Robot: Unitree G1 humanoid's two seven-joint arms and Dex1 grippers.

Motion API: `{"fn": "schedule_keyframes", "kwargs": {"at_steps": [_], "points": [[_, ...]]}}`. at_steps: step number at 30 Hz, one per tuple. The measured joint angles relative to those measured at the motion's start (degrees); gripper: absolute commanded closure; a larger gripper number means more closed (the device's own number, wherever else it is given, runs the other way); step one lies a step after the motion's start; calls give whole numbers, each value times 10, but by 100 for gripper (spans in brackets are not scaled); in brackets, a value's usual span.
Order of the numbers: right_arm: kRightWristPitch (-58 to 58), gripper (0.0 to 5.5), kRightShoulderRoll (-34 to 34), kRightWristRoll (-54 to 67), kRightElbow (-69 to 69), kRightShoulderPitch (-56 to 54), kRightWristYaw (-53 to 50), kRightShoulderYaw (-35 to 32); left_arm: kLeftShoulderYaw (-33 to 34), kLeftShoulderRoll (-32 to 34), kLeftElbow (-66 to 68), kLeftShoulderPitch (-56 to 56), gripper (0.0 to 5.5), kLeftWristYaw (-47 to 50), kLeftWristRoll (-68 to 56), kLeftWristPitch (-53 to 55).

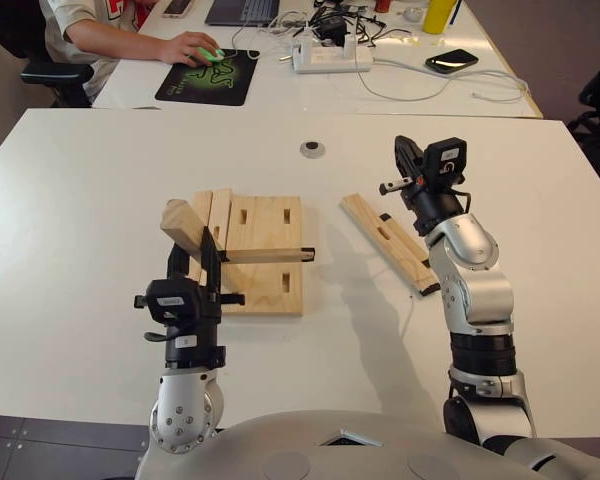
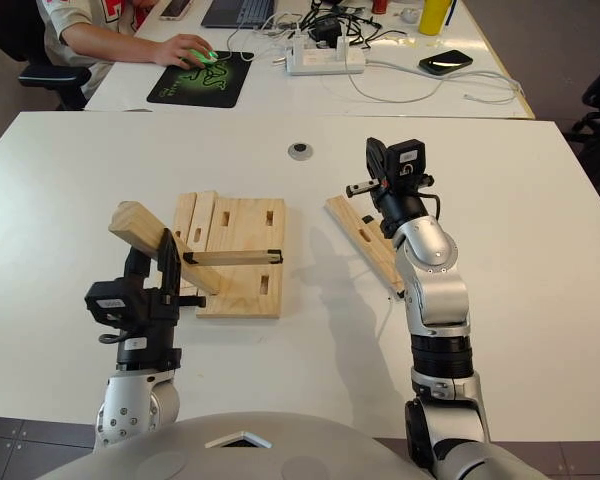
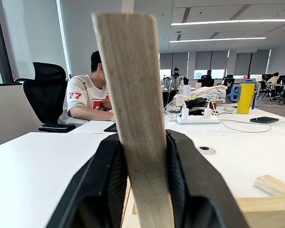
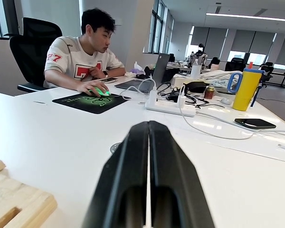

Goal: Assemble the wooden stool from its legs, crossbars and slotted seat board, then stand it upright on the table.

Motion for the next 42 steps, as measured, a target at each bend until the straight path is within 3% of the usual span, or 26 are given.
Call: {"fn": "schedule_keyframes", "kwargs": {"at_steps": [10,17,21,26,42], "points": [[-2,550,10,0,-6,14,-12,0,36,5,14,0,444,-54,-48,-26],[-12,550,31,-2,-22,42,-37,0,73,23,7,-33,444,-109,-92,13],[-28,550,47,-14,-29,57,-59,0,105,44,17,-54,355,-138,-102,79],[-43,550,62,-23,-35,70,-73,-1,133,52,24,-74,289,-161,-112,115],[-46,550,62,-24,-36,71,-68,3,123,10,-57,-124,289,-160,-67,122]]}}
